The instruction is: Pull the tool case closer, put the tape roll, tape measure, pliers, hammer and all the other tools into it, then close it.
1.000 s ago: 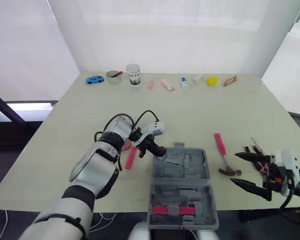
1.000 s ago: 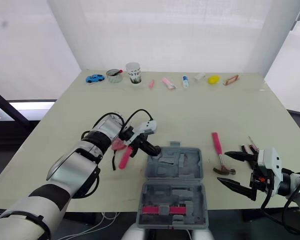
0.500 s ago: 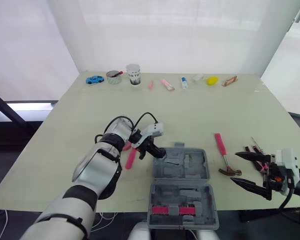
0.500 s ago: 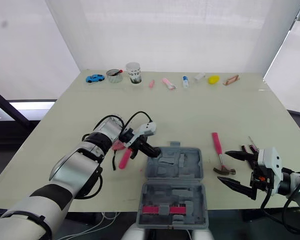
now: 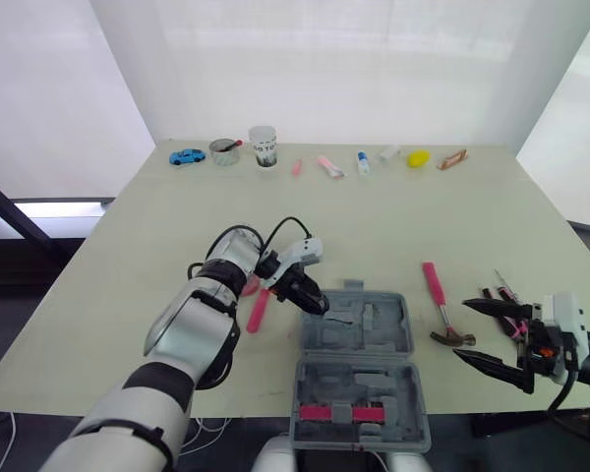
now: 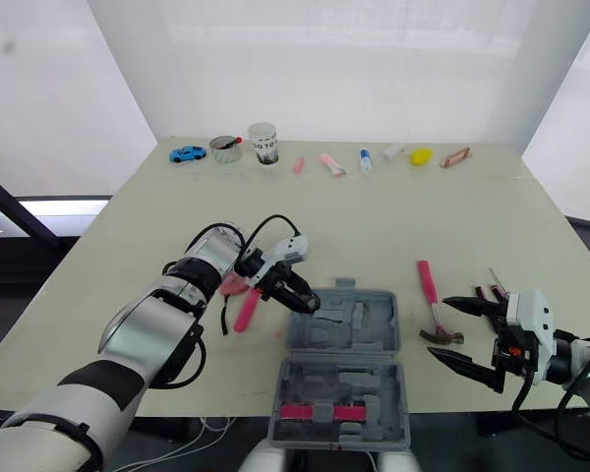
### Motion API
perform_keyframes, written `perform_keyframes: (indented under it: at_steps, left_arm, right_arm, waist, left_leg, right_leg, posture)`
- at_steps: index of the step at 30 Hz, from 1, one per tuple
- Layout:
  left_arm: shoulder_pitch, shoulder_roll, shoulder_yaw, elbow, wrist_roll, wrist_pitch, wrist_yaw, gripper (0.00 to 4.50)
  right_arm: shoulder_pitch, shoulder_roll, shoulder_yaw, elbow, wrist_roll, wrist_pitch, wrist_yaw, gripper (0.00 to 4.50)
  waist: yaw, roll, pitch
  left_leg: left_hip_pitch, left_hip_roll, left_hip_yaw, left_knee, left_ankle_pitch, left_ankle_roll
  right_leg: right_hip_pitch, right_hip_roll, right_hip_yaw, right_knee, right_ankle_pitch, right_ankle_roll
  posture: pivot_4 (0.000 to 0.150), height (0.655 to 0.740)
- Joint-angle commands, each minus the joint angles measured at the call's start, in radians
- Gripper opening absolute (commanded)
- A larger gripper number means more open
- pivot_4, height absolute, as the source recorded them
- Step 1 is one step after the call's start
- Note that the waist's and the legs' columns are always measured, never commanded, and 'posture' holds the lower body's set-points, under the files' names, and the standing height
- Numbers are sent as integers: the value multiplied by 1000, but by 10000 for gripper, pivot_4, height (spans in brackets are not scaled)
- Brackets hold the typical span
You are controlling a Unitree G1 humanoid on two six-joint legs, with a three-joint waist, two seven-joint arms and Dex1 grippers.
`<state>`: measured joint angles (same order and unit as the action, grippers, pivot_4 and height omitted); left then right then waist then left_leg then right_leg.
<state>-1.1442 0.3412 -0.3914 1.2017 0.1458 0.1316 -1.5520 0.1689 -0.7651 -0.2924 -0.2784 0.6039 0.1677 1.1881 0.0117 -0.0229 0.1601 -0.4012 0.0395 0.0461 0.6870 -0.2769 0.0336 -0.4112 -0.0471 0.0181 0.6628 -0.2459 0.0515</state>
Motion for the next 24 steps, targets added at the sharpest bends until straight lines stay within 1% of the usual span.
perform_keyframes:
  at_steps: [1, 2, 3, 6, 9, 14, 20, 22, 24]
  left_arm:
    - [-21, 2, 23, -6, 5, -2, -23, 38824]
    - [-21, 3, 24, -7, 7, -2, -24, 43407]
    - [-21, 4, 23, -9, 10, -2, -28, 44283]
    - [-19, 10, 23, -23, 13, -1, -49, 44283]
    - [-21, 20, 11, -58, -28, 10, -62, 44283]
    - [-10, 65, -51, -138, -82, 26, -62, 44283]
    - [31, 156, -148, -332, -246, 96, -62, 44283]
    - [54, 189, -148, -415, -336, 133, -62, 44283]
    - [88, 208, -105, -474, -414, 146, -62, 44283]
  right_arm:
    - [-5, -9, -25, -30, 7, -11, -1, 45000]
    - [-5, -9, -25, -30, 7, -11, -2, 45000]
    - [-6, -9, -25, -31, 7, -11, -2, 45000]
    - [-3, -8, -26, -35, 7, -10, -5, 45000]
    - [-1, -5, -26, -32, 3, -15, -7, 45000]
    - [-1, 4, -19, -23, -3, -25, -6, 45000]
    - [3, 21, -10, -20, -14, -40, -14, 45000]
    - [4, 28, -8, -25, -17, -40, -21, 45000]
    - [6, 35, -6, -36, -18, -38, -31, 45000]
  waist:
    - [0, 0, 0]
    - [0, 0, 0]
    - [0, 0, 0]
    - [0, 0, 0]
    - [0, 0, 0]
    - [0, 0, 0]
    - [0, 0, 0]
    - [-1, 0, 0]
    - [0, 0, 0]
  left_leg:
    - [0, 0, 0, 0, 0, 0]
    - [0, 0, 0, 0, 0, 0]
    - [0, 0, 0, 0, 0, 0]
    - [0, 0, 0, 0, 0, 0]
    - [0, 0, 0, 0, 0, 0]
    - [0, 0, 0, 0, 0, 0]
    - [0, 0, -1, 0, 0, 0]
    - [0, 0, -1, 0, 0, 0]
    - [0, 0, -2, 0, 0, 0]
  right_leg:
    - [0, 0, 0, 0, 0, 0]
    - [0, 0, 0, 0, 0, 0]
    - [0, 0, 0, 0, 0, 0]
    - [0, 0, 0, 0, 0, 0]
    - [0, 0, 0, 0, 0, 0]
    - [0, 0, 0, 0, 0, 0]
    - [0, 0, 0, 0, 0, 0]
    - [0, 0, 0, 0, 0, 0]
    - [0, 0, 0, 0, 0, 0]
  posture:
    - [1500, 7400]
    - [1500, 7400]
    - [1500, 7400]
    - [1500, 7400]
    - [1500, 7400]
    - [1500, 7400]
    - [1500, 7400]
    - [1500, 7400]
    - [1500, 7400]
